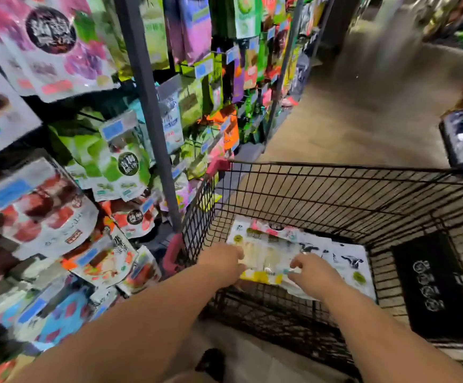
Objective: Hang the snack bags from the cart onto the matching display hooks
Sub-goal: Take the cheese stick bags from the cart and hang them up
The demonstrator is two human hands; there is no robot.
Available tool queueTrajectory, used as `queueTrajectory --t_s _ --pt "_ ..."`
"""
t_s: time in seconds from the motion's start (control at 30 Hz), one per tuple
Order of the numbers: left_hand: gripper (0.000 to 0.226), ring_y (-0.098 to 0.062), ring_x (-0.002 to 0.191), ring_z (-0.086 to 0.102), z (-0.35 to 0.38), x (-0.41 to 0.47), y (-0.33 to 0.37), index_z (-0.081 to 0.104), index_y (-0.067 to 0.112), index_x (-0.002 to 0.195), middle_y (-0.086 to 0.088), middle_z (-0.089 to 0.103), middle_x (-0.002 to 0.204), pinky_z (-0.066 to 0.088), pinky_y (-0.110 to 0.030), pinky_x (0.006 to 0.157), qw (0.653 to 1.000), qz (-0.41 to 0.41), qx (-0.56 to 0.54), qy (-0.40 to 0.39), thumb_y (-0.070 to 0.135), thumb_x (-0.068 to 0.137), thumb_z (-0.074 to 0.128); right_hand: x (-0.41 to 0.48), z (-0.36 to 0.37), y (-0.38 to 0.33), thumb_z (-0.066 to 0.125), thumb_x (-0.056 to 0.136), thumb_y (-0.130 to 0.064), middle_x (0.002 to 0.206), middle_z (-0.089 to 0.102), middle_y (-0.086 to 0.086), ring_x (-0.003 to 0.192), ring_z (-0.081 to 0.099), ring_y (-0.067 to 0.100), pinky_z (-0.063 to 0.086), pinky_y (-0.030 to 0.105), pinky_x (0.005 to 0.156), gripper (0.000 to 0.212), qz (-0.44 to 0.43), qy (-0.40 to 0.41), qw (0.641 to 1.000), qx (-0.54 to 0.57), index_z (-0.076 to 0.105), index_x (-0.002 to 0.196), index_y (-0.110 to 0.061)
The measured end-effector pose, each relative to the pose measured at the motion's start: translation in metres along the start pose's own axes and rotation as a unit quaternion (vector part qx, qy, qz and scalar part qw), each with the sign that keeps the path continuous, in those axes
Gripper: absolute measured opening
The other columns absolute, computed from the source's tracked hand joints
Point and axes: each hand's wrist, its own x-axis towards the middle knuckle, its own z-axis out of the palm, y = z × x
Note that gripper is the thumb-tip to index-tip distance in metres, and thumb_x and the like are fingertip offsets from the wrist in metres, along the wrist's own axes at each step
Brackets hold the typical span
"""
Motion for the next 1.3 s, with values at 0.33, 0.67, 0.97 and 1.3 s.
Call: queueTrajectory --t_s 0.33,0.67,0.97,1.3 --pt "0.043 -0.025 0.122 0.050 0.010 0.088 0.000 0.050 0.027 0.132 -0.001 0.057 0.131 0.046 -0.045 0.098 0.995 0.021 0.025 -0.092 0.047 0.094 0.050 0.068 0.018 0.025 0.061 0.091 -0.037 0.128 0.056 0.006 0.110 0.055 0.023 0.045 0.028 0.086 0.040 0.098 -0.062 0.990 0.075 0.055 0.127 -0.021" --pt "0.041 -0.022 0.119 0.052 0.021 0.152 0.001 0.052 0.030 0.130 0.003 0.058 0.129 0.047 -0.042 0.097 0.994 -0.062 -0.042 -0.082 0.048 0.093 0.051 0.173 0.023 0.046 0.062 0.091 -0.029 0.113 0.061 0.010 0.093 0.059 0.025 0.054 0.038 0.089 0.041 0.168 -0.063 0.957 0.228 0.056 0.129 -0.013" --pt "0.039 -0.023 0.114 0.053 0.048 0.177 -0.014 0.053 0.029 0.127 0.002 0.059 0.125 0.047 -0.043 0.095 0.977 -0.144 -0.131 -0.086 0.049 0.094 0.050 0.265 0.045 0.084 0.054 0.095 -0.016 0.105 0.051 0.009 0.087 0.055 0.027 0.052 0.042 0.084 0.022 0.265 -0.092 0.842 0.461 0.059 0.112 -0.004" --pt "0.039 -0.020 0.115 0.052 0.052 0.184 -0.025 0.052 0.030 0.128 0.006 0.058 0.125 0.044 -0.040 0.099 0.959 -0.191 -0.185 -0.095 0.049 0.093 0.052 0.318 0.067 0.090 0.083 0.072 -0.033 0.082 0.062 0.014 0.072 0.063 0.026 0.059 0.040 0.048 0.046 0.330 -0.032 0.740 0.585 0.062 0.096 0.000"
